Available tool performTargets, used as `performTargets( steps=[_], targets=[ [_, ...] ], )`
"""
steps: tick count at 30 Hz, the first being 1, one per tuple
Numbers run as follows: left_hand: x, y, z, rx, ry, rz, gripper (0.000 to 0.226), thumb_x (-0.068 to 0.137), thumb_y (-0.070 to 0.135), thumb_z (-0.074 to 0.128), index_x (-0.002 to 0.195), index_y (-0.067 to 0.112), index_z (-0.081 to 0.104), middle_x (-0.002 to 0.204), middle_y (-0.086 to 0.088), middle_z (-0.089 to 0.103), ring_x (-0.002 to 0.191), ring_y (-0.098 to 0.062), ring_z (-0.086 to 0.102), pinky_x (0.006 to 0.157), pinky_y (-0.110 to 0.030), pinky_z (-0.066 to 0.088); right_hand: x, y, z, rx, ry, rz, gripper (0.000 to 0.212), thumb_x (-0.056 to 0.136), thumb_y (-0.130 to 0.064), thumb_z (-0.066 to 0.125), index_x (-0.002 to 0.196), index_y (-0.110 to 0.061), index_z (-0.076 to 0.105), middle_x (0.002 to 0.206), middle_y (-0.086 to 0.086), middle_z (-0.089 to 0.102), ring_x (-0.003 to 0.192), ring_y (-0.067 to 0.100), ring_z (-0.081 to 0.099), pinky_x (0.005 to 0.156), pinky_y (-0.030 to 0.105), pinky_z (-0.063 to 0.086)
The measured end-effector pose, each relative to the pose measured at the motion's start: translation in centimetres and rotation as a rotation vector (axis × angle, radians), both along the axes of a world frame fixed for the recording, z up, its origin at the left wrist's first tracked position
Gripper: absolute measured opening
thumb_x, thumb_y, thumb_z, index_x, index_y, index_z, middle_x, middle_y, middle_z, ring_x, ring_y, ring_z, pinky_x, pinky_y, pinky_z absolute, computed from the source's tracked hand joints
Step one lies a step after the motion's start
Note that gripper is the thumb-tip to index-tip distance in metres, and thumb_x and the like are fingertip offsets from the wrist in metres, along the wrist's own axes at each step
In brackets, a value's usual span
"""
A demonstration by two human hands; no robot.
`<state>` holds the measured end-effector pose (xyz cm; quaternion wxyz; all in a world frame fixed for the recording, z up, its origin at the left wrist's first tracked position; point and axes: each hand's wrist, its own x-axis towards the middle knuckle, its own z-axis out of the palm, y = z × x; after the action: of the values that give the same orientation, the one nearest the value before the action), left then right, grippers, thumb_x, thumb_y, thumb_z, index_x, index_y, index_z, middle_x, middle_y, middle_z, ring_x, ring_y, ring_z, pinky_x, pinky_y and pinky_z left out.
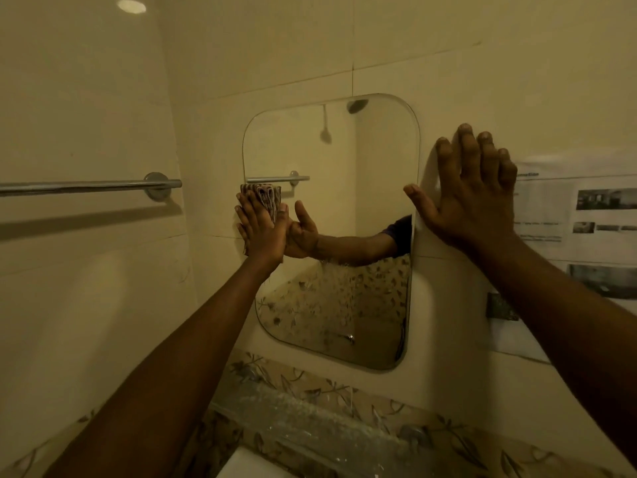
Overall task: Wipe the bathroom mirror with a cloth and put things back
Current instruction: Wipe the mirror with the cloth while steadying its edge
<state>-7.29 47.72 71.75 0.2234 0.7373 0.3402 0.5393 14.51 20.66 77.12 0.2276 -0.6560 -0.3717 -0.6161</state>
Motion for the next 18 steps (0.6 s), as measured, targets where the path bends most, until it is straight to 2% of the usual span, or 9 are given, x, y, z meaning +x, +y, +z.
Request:
performTargets(
  steps=[2,3,5,7,8,11,18],
  targets=[
    [0.1,0.0,0.1,0.002,0.001,0.011,0.081,0.111,0.05,0.034,0.167,0.018,-0.015,0.175,-0.004,-0.024,0.162,-0.024,-0.021,0.131,-0.047,-0.014,0.5,-0.7,1.6,-0.044,-0.096,-0.058,0.084,0.108,-0.073,0.031,0.156,-0.005,0.042,0.159,0.029,0.044,0.139,0.041,0.035,0.108,0.05,0.027],
    [0.1,0.0,0.0,0.0,-0.002,0.013,0.082,0.111,0.05,0.035,0.167,0.018,-0.015,0.175,-0.004,-0.024,0.162,-0.024,-0.021,0.131,-0.046,-0.014,0.8,-1.0,2.2,-0.066,-0.133,-0.079,0.082,0.108,-0.072,0.03,0.154,-0.005,0.042,0.155,0.029,0.046,0.134,0.039,0.033,0.106,0.051,0.029],
    [0.2,0.2,-0.2,0.004,-0.005,0.013,0.082,0.111,0.051,0.035,0.167,0.018,-0.016,0.175,-0.004,-0.024,0.162,-0.024,-0.021,0.131,-0.046,-0.014,1.4,-1.2,2.4,-0.085,-0.155,-0.092,0.082,0.109,-0.071,0.031,0.158,-0.005,0.039,0.162,0.029,0.04,0.144,0.042,0.031,0.118,0.055,0.03],
    [0.3,0.4,-0.3,0.017,-0.01,0.007,0.083,0.111,0.052,0.035,0.167,0.019,-0.016,0.174,-0.004,-0.025,0.162,-0.024,-0.022,0.131,-0.046,-0.015,1.7,-0.9,2.3,-0.078,-0.153,-0.078,0.089,0.109,-0.073,0.032,0.169,-0.008,0.028,0.176,0.026,0.022,0.162,0.047,0.022,0.132,0.06,0.017],
    [0.3,0.4,-0.3,0.019,-0.012,0.003,0.083,0.11,0.053,0.035,0.167,0.02,-0.016,0.174,-0.003,-0.026,0.162,-0.023,-0.022,0.13,-0.046,-0.015,1.8,-0.7,2.3,-0.076,-0.156,-0.066,0.092,0.108,-0.075,0.031,0.172,-0.009,0.022,0.18,0.024,0.014,0.166,0.048,0.015,0.134,0.061,0.009],
    [0.4,0.0,-0.4,0.036,-0.01,0.026,0.086,0.109,0.054,0.038,0.167,0.019,-0.015,0.175,-0.003,-0.025,0.162,-0.024,-0.021,0.131,-0.047,-0.015,1.8,-0.6,2.7,-0.098,-0.169,-0.064,0.099,0.107,-0.078,0.026,0.175,-0.008,0.009,0.183,0.021,0.003,0.168,0.047,0.003,0.134,0.064,-0.001],
    [0.9,-0.9,-1.0,0.039,-0.033,0.02,0.087,0.108,0.056,0.039,0.167,0.021,-0.015,0.175,-0.002,-0.024,0.162,-0.023,-0.021,0.132,-0.049,-0.012,2.0,-0.5,2.6,-0.11,-0.154,-0.08,0.101,0.105,-0.078,0.022,0.175,-0.006,0.008,0.183,0.02,0.0,0.169,0.045,-0.002,0.133,0.069,0.0]
  ],
)
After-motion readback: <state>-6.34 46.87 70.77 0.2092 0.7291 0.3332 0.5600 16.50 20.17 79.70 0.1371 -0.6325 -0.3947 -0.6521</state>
